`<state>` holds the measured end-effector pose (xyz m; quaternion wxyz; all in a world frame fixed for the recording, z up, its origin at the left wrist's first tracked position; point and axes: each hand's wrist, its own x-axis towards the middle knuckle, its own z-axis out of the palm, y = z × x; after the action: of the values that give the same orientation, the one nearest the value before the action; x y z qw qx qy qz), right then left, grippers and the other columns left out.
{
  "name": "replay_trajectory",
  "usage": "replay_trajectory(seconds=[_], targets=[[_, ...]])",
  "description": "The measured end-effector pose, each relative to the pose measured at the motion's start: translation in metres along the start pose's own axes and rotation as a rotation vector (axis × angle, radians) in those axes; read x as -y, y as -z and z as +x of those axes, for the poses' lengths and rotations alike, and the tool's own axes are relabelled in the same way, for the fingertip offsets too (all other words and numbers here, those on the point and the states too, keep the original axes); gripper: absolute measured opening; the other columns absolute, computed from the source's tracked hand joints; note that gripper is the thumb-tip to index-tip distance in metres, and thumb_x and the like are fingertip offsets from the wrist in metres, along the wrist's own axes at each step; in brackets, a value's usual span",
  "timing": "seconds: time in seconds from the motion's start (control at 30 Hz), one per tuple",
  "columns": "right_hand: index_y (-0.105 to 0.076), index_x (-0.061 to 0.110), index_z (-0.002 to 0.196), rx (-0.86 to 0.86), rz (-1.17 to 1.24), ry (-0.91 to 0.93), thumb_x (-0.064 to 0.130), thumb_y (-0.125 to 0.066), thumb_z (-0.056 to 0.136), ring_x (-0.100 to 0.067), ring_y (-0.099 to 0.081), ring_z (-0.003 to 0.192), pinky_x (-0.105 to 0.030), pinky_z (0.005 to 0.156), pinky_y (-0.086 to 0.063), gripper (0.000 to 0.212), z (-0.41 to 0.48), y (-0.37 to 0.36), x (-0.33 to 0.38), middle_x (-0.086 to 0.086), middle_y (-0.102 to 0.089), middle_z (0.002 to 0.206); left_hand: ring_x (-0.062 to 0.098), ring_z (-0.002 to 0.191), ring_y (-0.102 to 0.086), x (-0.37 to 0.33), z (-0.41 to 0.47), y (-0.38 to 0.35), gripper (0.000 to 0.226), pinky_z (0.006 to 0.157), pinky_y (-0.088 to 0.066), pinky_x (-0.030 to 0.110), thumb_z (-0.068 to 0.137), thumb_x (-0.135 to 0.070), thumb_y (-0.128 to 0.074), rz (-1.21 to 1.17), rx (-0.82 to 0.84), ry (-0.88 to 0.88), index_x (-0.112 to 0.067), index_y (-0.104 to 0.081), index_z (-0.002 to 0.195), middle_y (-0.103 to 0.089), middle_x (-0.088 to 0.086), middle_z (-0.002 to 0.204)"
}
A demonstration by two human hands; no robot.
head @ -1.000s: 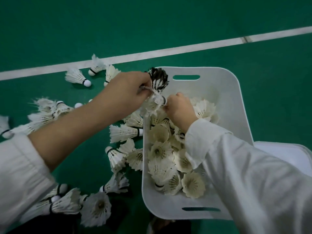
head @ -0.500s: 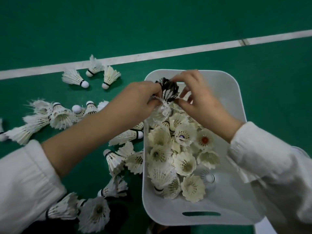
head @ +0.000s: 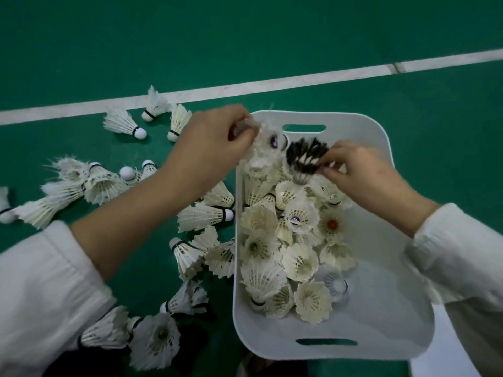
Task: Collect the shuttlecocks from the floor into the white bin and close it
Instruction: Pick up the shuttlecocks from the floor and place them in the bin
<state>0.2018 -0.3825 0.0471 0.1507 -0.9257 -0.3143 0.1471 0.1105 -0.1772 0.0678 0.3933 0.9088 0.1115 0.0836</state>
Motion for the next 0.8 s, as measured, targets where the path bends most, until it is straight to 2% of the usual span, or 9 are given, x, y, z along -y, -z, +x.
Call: replay_trajectory(seconds=[0.2,0.27,0.33,0.37,0.43,0.57,0.67,0.73,0.8], targets=[[-0.069,0.016,0.102,0.157,-0.071,0.184,0.024,-0.054,0.089,-0.021,-0.051,0.1,-0.035,0.082,-0.047,0.021,-0.01,-0.057,0.038,-0.001,-0.062,0.1,-0.006,0.042,-0.047,0.001,0.017,-0.01,0.008,0.042,-0.031,0.012,0.089,-0.028,-0.054,-0.016,-0.025,0.095,-0.02,-0.051,0.088,-0.05,-0.008,0.054],[-0.07,0.011,0.077,0.157,-0.205,0.265,0.012,-0.067,0.076,-0.024,-0.055,0.082,-0.036,0.064,-0.05,0.004,-0.007,-0.083,0.04,-0.004,-0.064,0.08,-0.007,0.044,-0.049,0.0,0.018,-0.014,0.009,0.043,-0.032,0.012,0.089,-0.028,-0.054,0.007,0.007,0.091,-0.02,-0.053,0.088,-0.052,-0.009,0.056],[-0.061,0.008,0.054,0.167,-0.174,0.281,-0.003,-0.075,0.054,-0.025,-0.051,0.059,-0.03,0.044,-0.04,0.018,-0.004,-0.1,0.037,-0.005,-0.058,0.06,-0.001,0.047,-0.05,-0.001,0.017,-0.017,0.01,0.046,-0.035,0.014,0.089,-0.03,-0.053,0.041,0.044,0.081,-0.02,-0.054,0.089,-0.054,-0.01,0.058],[-0.06,0.007,0.054,0.177,-0.148,0.252,-0.005,-0.073,0.054,-0.024,-0.048,0.059,-0.029,0.046,-0.036,0.017,-0.002,-0.104,0.036,-0.006,-0.057,0.061,0.003,0.049,-0.051,-0.002,0.016,-0.019,0.011,0.049,-0.039,0.019,0.089,-0.031,-0.053,0.058,0.061,0.08,-0.02,-0.055,0.09,-0.055,-0.01,0.06],[-0.067,0.006,0.074,0.14,-0.162,0.194,0.0,-0.061,0.073,-0.022,-0.044,0.076,-0.032,0.061,-0.038,0.009,0.002,-0.106,0.032,-0.007,-0.059,0.082,0.014,0.056,-0.055,-0.002,0.014,-0.023,0.012,0.054,-0.043,0.027,0.089,-0.032,-0.052,0.093,0.09,0.073,-0.021,-0.055,0.091,-0.055,-0.011,0.063],[-0.059,0.018,0.116,0.183,-0.108,0.15,0.013,-0.056,0.087,-0.022,-0.048,0.105,-0.036,0.09,-0.046,0.029,-0.005,-0.076,0.031,-0.004,-0.054,0.115,0.019,0.066,-0.059,-0.001,0.012,-0.03,0.016,0.061,-0.05,0.034,0.09,-0.033,-0.05,0.165,0.123,0.045,-0.02,-0.056,0.096,-0.059,-0.006,0.075],[-0.049,0.023,0.11,0.035,0.158,-0.035,0.022,-0.057,0.089,-0.015,-0.059,0.092,-0.033,0.078,-0.053,0.022,-0.014,-0.034,0.026,0.006,-0.057,0.1,0.018,0.065,-0.059,0.001,0.012,-0.032,0.017,0.058,-0.047,0.03,0.092,-0.033,-0.048,0.177,0.118,0.034,-0.019,-0.056,0.098,-0.057,-0.007,0.076],[-0.04,0.027,0.11,-0.107,0.314,0.005,0.024,-0.06,0.087,-0.009,-0.06,0.076,-0.028,0.064,-0.052,0.031,-0.023,-0.009,0.024,0.01,-0.057,0.089,0.017,0.063,-0.057,0.001,0.012,-0.034,0.017,0.056,-0.044,0.028,0.092,-0.034,-0.048,0.178,0.117,0.036,-0.02,-0.056,0.098,-0.056,-0.008,0.075],[-0.039,0.034,0.122,-0.039,0.297,0.098,0.027,-0.063,0.085,-0.007,-0.06,0.076,-0.024,0.066,-0.05,0.045,-0.025,-0.001,0.024,0.011,-0.055,0.093,0.017,0.064,-0.058,-0.002,0.012,-0.037,0.017,0.057,-0.045,0.029,0.092,-0.034,-0.048,0.17,0.125,0.039,-0.021,-0.056,0.097,-0.057,-0.01,0.074]])
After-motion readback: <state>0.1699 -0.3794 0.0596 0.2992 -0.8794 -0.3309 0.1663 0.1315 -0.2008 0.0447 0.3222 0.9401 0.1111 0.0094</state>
